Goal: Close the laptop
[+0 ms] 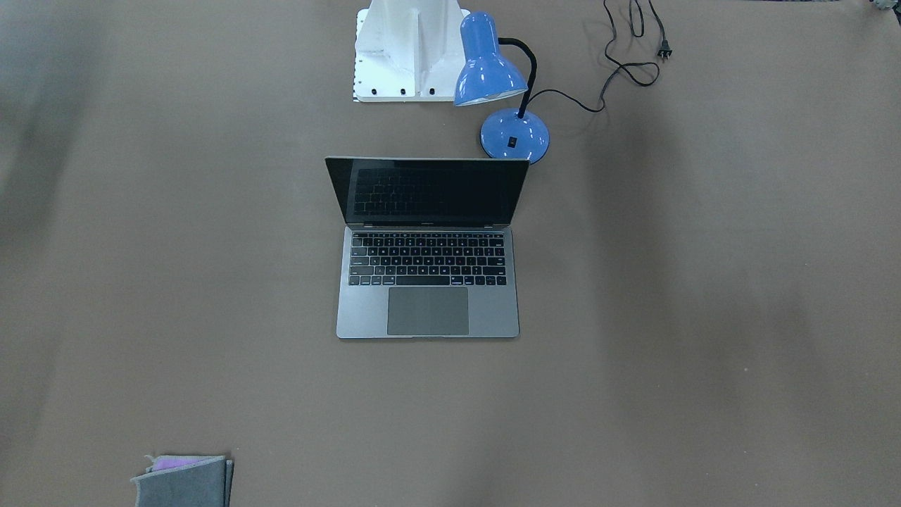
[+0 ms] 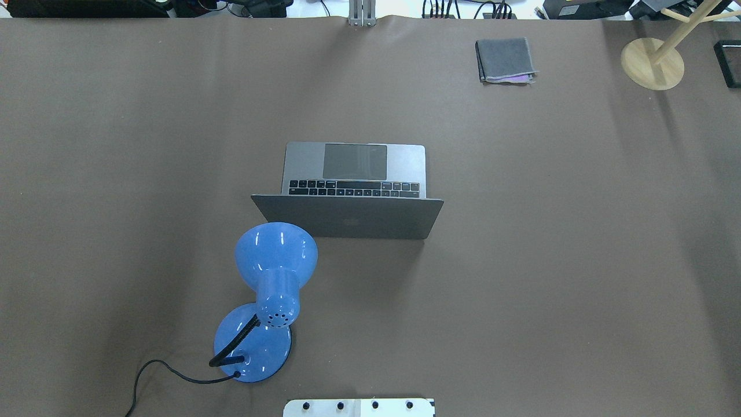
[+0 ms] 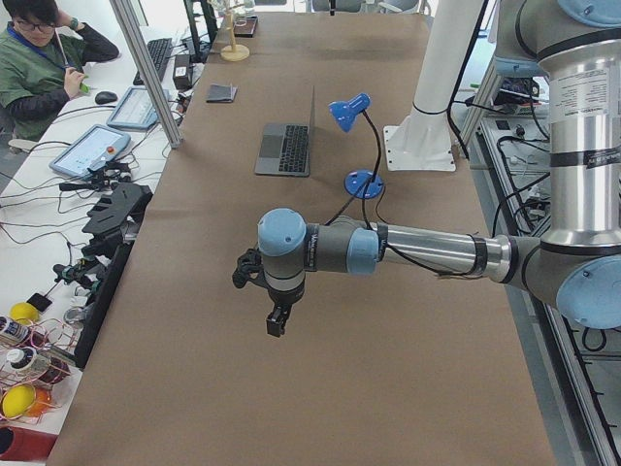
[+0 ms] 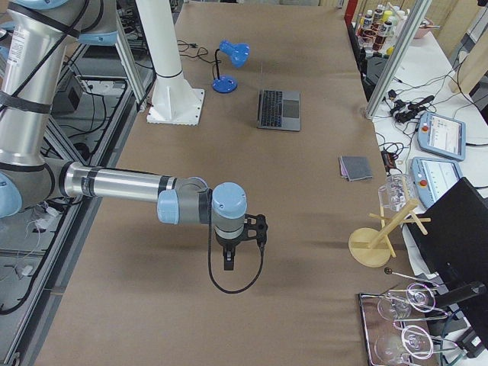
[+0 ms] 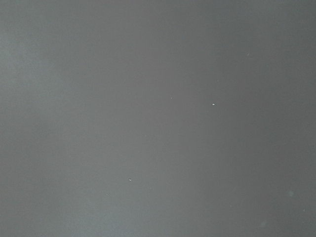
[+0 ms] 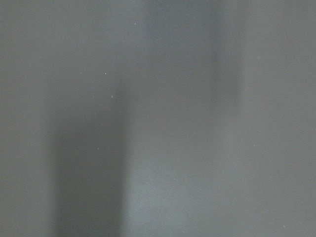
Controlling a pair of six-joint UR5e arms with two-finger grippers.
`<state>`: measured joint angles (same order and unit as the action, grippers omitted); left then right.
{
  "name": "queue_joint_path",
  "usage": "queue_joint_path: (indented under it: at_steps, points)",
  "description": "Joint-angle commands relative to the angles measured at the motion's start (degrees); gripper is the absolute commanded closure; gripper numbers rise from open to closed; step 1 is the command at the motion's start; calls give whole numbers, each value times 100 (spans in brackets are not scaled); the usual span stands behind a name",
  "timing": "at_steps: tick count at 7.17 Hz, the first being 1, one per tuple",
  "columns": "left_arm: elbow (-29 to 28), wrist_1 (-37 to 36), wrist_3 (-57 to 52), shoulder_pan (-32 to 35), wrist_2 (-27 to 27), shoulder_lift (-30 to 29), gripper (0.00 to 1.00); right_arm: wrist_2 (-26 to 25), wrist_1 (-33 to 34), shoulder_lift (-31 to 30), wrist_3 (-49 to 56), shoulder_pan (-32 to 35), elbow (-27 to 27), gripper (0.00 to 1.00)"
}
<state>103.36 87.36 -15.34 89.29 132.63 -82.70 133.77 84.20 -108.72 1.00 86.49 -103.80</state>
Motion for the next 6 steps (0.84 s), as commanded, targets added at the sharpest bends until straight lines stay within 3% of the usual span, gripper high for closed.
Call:
queue_joint_path:
  at_steps: [1,4,6]
  points:
    - [105,17,5,-8,-18,78,2,0,8,0,6,0,0,0]
    - [115,18,57,-17,-53,36,2,0,0,0,6,0,-9,0]
    - [176,35,67,-17,-18,-70,2,26,-960,-17,-38,0,43,0]
